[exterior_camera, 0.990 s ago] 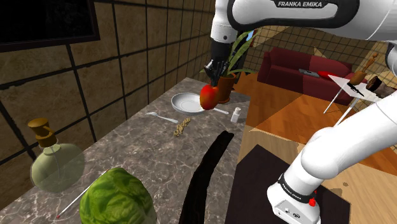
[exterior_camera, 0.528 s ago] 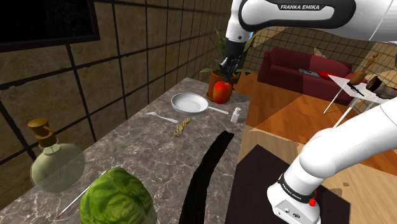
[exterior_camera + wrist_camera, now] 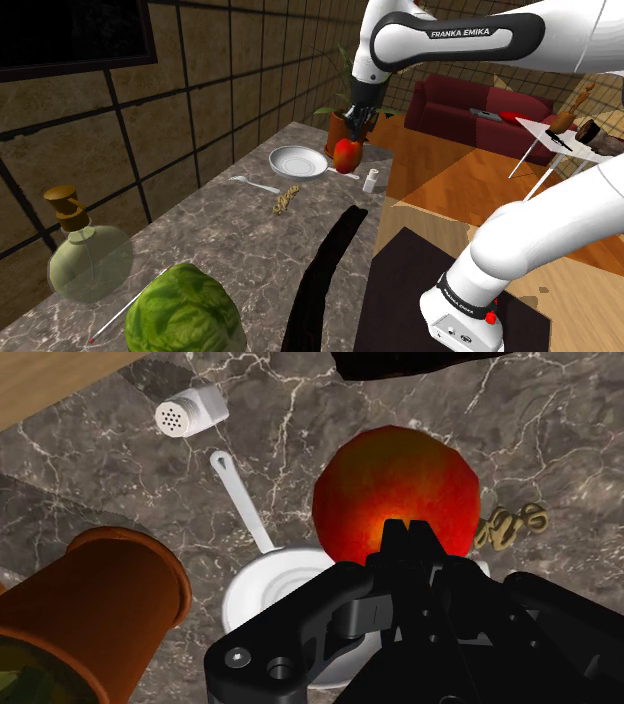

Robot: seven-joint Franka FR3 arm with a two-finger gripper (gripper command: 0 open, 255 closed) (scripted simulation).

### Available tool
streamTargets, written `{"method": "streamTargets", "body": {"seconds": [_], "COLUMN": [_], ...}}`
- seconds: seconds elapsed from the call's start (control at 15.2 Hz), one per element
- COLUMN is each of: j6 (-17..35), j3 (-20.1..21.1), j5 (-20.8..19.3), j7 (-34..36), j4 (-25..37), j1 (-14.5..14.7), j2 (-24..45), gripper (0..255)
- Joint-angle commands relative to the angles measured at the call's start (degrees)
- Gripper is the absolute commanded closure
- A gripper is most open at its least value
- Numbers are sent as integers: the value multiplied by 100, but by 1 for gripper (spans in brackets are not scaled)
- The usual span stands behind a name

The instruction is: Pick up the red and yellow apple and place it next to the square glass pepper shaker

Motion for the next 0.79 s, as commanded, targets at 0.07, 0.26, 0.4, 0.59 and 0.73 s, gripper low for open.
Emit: {"method": "streamTargets", "body": {"seconds": [0.07, 0.26, 0.4, 0.59, 0.73], "j6": [241, 474, 630, 867, 1026], "j3": [6, 16, 23, 34, 42], "j5": [3, 3, 2, -1, -4], "j7": [9, 23, 33, 49, 61], "j4": [-238, -452, -589, -787, -913], "j1": [4, 7, 8, 10, 10], "j2": [-2, 18, 38, 78, 112], "gripper": [255, 255, 255, 255, 255]}}
